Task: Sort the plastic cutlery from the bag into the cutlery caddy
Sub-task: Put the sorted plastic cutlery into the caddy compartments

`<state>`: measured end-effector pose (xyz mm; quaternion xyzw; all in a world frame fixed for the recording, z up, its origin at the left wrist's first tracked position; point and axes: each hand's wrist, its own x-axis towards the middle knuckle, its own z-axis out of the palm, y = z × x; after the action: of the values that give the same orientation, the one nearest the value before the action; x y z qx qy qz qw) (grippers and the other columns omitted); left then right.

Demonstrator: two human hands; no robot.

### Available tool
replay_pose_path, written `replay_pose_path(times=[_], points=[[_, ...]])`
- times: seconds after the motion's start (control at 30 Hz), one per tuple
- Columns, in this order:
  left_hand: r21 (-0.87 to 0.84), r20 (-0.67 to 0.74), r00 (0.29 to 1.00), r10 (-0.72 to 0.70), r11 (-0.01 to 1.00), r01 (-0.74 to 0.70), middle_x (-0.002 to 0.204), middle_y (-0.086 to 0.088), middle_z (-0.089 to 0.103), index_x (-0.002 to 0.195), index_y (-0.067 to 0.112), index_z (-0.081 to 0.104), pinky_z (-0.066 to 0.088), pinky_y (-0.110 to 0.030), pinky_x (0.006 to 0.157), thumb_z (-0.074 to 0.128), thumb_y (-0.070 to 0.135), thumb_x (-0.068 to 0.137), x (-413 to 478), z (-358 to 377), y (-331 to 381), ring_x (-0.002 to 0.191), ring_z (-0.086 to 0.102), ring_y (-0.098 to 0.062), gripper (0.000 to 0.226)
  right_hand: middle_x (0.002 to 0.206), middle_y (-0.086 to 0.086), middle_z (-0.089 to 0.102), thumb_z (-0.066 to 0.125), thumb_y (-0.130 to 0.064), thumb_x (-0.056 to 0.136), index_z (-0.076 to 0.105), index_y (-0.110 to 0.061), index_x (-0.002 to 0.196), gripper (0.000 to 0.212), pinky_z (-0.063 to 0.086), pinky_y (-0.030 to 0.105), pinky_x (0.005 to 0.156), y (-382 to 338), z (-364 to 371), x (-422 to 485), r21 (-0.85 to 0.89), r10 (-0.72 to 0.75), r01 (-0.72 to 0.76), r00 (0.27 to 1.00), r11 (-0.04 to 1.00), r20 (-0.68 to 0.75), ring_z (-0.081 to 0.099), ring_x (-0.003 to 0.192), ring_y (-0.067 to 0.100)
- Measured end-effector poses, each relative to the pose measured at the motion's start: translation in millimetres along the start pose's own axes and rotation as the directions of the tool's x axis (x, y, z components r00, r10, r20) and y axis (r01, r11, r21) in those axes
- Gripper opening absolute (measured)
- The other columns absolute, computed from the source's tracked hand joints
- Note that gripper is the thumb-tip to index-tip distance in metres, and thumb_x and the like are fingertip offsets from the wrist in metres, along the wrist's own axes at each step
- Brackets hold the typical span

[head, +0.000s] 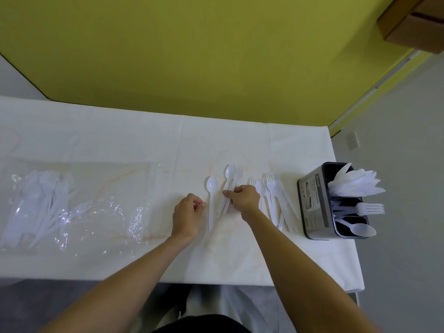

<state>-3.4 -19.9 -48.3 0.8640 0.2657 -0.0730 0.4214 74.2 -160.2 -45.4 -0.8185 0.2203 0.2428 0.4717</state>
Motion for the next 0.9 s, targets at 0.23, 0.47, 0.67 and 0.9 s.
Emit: replay_pose_path(times=[0.23, 0.47, 0.67, 0.9], points=[[-0.084, 0.023, 0.995, 0.093, 0.992, -0.091, 0.092, -0.002, 0.065, 0.093, 0.012, 0.064, 0.043, -0.022, 0.073, 0.057, 0.014, 0.092, 2, 1, 18, 0.086, 0.061, -0.016, 0.007, 0.058, 0.005, 0.055, 0.081, -0.016, 0.078, 0.053, -0.009, 0.068, 0.031, 0.044, 0.013, 0.043, -4, -30, -4, 0.184, -0.005, 0.005, 1.000, 0.983, -0.001, 0.052, 0.045, 0.010], [-0.201, 0.314, 0.936, 0.157, 0.975, -0.096, 0.084, 0.005, 0.063, 0.098, 0.016, 0.067, 0.040, -0.019, 0.070, 0.056, 0.019, 0.094, 0, 7, 44, 0.079, 0.056, -0.011, 0.013, 0.054, 0.000, 0.049, 0.081, -0.011, 0.078, 0.047, -0.012, 0.057, 0.040, 0.046, 0.021, 0.057, -10, -40, -7, 0.312, -0.103, 0.051, 0.983, 0.949, 0.151, 0.046, 0.052, 0.015], [-0.186, 0.293, 0.955, 0.057, 0.983, -0.002, 0.071, 0.002, 0.065, 0.080, 0.015, 0.065, 0.039, -0.020, 0.061, 0.058, 0.012, 0.088, 2, 7, 43, 0.067, 0.053, -0.013, 0.012, 0.068, 0.005, 0.066, 0.070, -0.042, 0.087, 0.068, -0.004, 0.084, 0.038, 0.057, 0.028, 0.071, -5, -44, -13, 0.222, -0.059, 0.073, 0.996, 0.972, -0.069, 0.064, 0.063, 0.017], [-0.264, 0.199, 0.978, -0.068, 0.957, 0.120, 0.091, -0.004, 0.072, 0.094, 0.004, 0.059, 0.043, -0.018, 0.065, 0.050, 0.010, 0.093, 4, 5, 34, 0.080, 0.060, -0.019, 0.011, 0.100, 0.003, 0.061, 0.067, -0.024, 0.090, 0.061, -0.012, 0.103, 0.019, 0.047, 0.028, 0.070, 43, -44, -22, -0.452, -0.240, 0.116, 0.944, 0.884, -0.226, 0.060, 0.085, 0.019]])
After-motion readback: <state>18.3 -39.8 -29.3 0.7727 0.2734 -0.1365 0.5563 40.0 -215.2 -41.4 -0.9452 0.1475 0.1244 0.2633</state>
